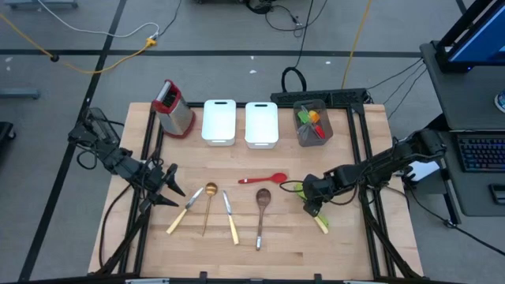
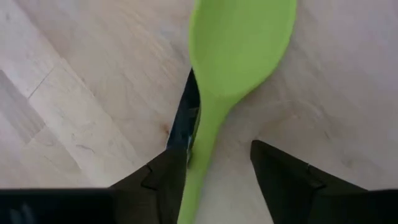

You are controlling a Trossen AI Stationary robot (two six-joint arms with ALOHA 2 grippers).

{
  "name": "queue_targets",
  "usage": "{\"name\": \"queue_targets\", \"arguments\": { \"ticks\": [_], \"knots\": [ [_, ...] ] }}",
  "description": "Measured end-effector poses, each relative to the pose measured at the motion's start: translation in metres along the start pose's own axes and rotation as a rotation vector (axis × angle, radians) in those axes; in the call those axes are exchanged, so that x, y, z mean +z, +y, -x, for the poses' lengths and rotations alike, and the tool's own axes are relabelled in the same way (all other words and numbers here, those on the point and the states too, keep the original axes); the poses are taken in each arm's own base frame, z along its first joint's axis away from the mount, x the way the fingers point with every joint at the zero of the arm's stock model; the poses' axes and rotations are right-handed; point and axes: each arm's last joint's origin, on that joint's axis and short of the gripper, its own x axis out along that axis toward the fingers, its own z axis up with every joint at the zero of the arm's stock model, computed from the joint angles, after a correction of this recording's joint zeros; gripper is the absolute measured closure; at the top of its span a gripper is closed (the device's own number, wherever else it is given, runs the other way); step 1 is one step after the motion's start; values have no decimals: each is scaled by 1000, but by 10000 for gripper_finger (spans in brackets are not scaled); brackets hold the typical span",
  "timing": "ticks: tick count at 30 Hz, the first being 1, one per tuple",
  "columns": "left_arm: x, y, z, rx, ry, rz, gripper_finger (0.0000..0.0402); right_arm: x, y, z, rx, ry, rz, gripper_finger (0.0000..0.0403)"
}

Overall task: Pick & Place Kitchen Items
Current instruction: Put the green serving spoon into the right white bin

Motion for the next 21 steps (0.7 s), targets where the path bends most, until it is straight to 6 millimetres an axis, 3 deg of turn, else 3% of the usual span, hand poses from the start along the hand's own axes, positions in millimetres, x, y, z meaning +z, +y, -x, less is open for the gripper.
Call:
{"name": "queue_targets", "arguments": {
  "ticks": [18,21],
  "knots": [
    [0,0,0,0,0,0,210,-1,-7,0,-102,-28,-22,379],
    [0,0,0,0,0,0,211,-1,-7,0,-101,-26,-16,381]
  ]
}}
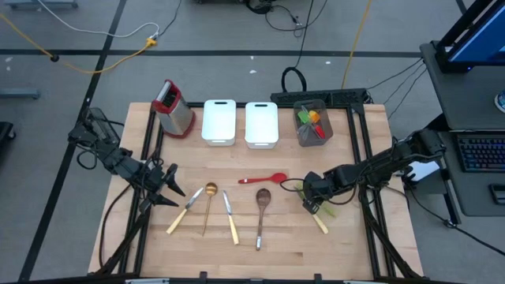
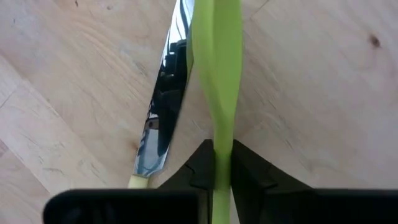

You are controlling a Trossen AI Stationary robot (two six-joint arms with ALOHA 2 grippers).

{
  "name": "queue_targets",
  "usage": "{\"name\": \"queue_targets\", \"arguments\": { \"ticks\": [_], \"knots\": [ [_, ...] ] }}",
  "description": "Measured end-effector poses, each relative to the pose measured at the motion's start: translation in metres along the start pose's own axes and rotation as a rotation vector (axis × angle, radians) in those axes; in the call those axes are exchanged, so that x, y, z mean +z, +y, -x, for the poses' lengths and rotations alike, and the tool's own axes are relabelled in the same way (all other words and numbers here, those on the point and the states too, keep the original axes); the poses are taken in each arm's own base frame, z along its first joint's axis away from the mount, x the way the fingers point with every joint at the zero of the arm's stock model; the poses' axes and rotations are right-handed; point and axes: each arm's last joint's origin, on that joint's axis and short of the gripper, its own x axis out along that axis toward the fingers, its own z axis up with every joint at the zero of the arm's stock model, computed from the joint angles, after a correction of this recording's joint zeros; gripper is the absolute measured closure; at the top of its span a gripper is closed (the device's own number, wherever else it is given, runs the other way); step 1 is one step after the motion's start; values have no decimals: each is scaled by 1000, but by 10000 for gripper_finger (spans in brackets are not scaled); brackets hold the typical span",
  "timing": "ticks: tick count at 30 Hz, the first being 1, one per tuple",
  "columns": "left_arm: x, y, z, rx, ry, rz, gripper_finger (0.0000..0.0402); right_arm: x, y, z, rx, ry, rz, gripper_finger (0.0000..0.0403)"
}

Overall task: Pick & Place Kitchen Items
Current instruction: Put the green serving spoon into the right white bin

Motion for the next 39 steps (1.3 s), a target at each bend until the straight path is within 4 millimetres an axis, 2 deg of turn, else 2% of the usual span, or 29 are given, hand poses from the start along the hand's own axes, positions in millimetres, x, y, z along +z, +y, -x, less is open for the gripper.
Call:
{"name": "queue_targets", "arguments": {
  "ticks": [10,17,22,30,39],
  "knots": [
    [0,0,0,0,0,0,211,0,0,3,25,7,-6,380],
    [0,0,0,0,-1,1,211,0,-4,22,92,-51,-41,380],
    [0,0,0,-1,-3,1,210,0,-5,43,219,-110,-72,380],
    [0,0,0,-1,-5,1,210,7,0,81,516,-305,-93,380],
    [0,0,0,-1,-4,1,210,18,16,115,870,-500,110,380]
  ]
}}
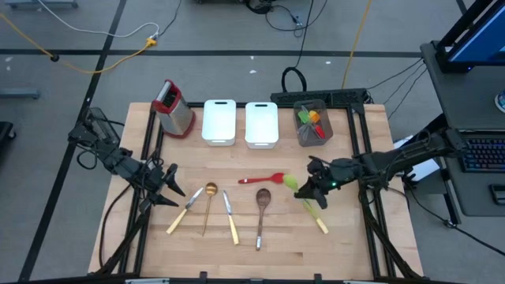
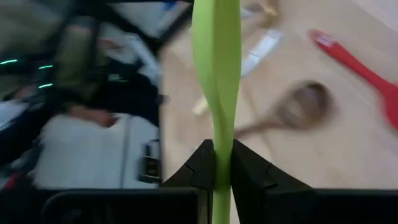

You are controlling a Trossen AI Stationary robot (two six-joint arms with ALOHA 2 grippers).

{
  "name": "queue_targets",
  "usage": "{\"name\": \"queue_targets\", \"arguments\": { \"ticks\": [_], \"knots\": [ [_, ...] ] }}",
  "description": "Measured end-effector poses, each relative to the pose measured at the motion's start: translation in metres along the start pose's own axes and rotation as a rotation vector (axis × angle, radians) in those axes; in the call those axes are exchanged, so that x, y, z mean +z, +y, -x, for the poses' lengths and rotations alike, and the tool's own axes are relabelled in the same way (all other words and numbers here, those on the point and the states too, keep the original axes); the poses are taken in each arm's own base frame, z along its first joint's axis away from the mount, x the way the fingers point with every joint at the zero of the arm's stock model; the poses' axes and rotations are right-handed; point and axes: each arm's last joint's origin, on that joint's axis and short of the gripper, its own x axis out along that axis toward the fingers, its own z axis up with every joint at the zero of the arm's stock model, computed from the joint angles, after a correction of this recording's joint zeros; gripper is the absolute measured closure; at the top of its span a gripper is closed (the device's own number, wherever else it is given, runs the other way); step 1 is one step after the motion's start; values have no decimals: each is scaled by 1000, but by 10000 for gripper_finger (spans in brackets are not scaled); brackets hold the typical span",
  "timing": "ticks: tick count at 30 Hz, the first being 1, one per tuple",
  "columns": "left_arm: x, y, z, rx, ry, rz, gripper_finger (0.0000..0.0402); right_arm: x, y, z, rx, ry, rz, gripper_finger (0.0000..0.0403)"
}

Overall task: Pick & Place Kitchen Items
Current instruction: Put the green serving spoon into the right white bin

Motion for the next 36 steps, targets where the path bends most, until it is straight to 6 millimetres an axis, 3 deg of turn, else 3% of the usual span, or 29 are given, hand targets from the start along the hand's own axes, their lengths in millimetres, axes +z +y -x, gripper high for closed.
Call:
{"name": "queue_targets", "arguments": {
  "ticks": [9,16,20,24,36],
  "knots": [
    [0,0,0,0,-1,0,210,20,29,6,353,-190,318,380],
    [0,0,0,0,-1,0,210,33,48,19,541,-416,570,380],
    [0,0,0,0,-1,0,210,35,52,23,594,-460,636,380],
    [0,0,0,0,-1,0,210,36,47,20,528,-441,571,380],
    [0,0,0,5,-2,0,210,40,22,4,-32,-636,251,380]
  ]
}}
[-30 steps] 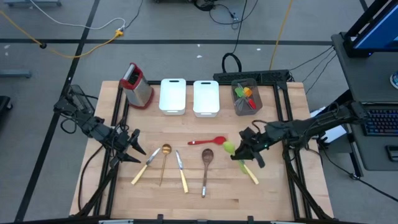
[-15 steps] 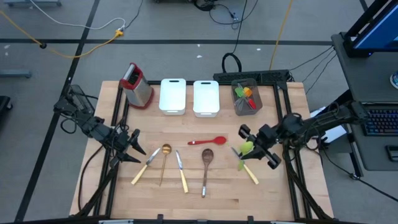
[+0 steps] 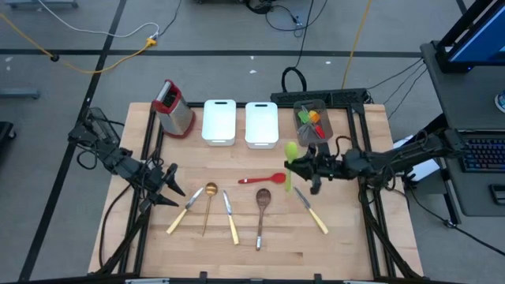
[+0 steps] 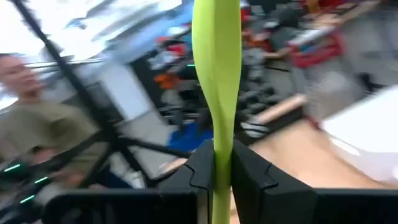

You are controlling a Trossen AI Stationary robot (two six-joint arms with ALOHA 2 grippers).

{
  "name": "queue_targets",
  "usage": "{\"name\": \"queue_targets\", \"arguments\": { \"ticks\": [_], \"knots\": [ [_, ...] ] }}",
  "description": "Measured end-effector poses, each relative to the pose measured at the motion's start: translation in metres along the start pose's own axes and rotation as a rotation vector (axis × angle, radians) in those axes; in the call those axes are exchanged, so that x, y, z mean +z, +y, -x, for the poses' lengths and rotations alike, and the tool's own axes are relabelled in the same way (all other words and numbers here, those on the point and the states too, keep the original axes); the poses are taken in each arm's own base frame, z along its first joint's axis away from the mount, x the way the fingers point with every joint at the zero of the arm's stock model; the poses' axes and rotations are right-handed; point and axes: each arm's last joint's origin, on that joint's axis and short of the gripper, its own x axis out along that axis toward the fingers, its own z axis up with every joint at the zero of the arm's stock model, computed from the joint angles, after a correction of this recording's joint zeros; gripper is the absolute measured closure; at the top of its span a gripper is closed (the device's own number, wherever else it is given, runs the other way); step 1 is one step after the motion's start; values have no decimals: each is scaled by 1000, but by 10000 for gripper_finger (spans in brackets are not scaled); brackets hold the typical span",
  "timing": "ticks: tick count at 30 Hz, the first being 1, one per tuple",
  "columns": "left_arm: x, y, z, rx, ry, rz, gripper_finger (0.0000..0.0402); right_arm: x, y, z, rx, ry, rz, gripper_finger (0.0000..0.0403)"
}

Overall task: Pick & Place Kitchen Items
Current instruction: Put the green serving spoon into the right white bin

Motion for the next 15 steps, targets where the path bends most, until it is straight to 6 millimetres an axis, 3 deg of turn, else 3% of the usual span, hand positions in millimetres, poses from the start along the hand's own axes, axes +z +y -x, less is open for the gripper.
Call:
{"name": "queue_targets", "arguments": {
  "ticks": [7,15],
  "knots": [
    [0,2,0,53,-16,0,210,-5,-8,-8,-296,33,65,380],
    [1,2,0,78,-23,0,211,10,-15,-33,-540,203,367,380]
  ]
}}
